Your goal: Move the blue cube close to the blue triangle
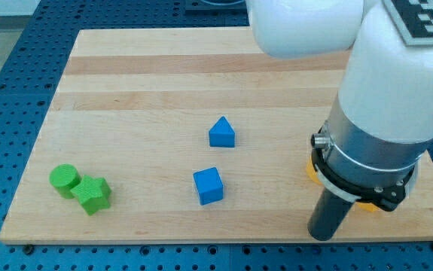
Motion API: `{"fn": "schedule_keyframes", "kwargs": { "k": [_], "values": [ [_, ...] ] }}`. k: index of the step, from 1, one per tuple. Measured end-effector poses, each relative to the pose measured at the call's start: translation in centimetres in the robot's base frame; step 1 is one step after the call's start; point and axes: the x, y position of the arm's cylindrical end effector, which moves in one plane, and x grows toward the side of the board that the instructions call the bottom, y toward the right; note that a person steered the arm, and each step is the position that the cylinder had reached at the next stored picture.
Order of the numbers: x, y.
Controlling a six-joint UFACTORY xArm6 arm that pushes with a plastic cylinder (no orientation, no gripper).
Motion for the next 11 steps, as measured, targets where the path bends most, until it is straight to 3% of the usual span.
{"fn": "schedule_keyframes", "kwargs": {
  "k": [6,9,11],
  "values": [
    [0.0,-0.8],
    [-1.7,-12.5],
    [-1.7,-13.5]
  ]
}}
